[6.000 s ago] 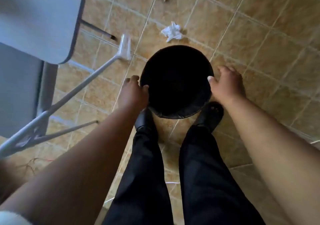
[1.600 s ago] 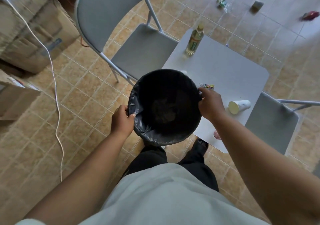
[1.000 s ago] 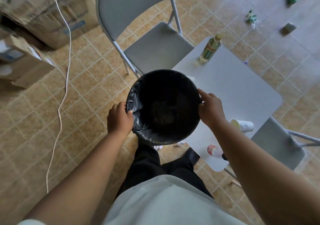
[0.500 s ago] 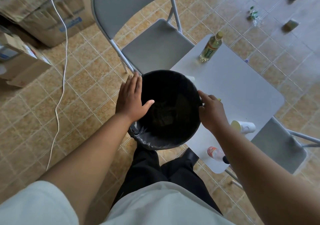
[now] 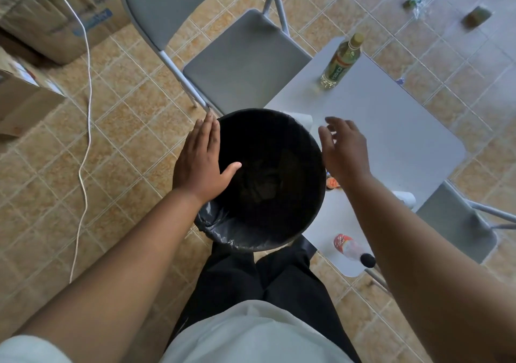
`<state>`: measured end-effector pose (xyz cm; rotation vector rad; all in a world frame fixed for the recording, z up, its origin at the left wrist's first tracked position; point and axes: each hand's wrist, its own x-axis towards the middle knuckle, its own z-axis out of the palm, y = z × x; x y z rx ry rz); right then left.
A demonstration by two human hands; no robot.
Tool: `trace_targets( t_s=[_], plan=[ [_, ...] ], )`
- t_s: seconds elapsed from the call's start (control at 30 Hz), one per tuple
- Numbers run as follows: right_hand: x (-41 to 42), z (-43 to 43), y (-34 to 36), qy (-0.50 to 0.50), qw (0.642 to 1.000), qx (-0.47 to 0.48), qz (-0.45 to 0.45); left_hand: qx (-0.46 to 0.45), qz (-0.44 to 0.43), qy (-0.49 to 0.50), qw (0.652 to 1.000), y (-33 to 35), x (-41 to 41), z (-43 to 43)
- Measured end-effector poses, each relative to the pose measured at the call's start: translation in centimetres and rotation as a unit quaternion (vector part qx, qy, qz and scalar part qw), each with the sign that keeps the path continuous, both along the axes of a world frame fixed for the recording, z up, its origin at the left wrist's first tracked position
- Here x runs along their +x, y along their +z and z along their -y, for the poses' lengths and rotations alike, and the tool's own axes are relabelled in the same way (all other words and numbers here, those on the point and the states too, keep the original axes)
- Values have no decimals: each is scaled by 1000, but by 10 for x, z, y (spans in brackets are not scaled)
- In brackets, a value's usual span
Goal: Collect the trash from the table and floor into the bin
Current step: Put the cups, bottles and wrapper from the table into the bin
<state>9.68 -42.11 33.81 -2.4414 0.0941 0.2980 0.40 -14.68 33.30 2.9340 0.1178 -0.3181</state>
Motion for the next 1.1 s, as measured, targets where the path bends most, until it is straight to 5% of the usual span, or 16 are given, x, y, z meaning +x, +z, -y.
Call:
trace_targets(
  t_s=[0.2,0.53,0.87,1.1],
  plan=[
    [74,-16,-48,105,987,-116,-29,3,18,-4,1000,-3,-1,0],
    [126,-23,-142,281,917,-262,-108,8,52,-7,999,-9,-1,-1],
    [125,-18,-173,288,924,-237,-88,15,62,-10,998,-14,0,-1],
    [118,-11,-115,205,965,-157,-42,10,59,-6,998,-14,1,0]
  ],
)
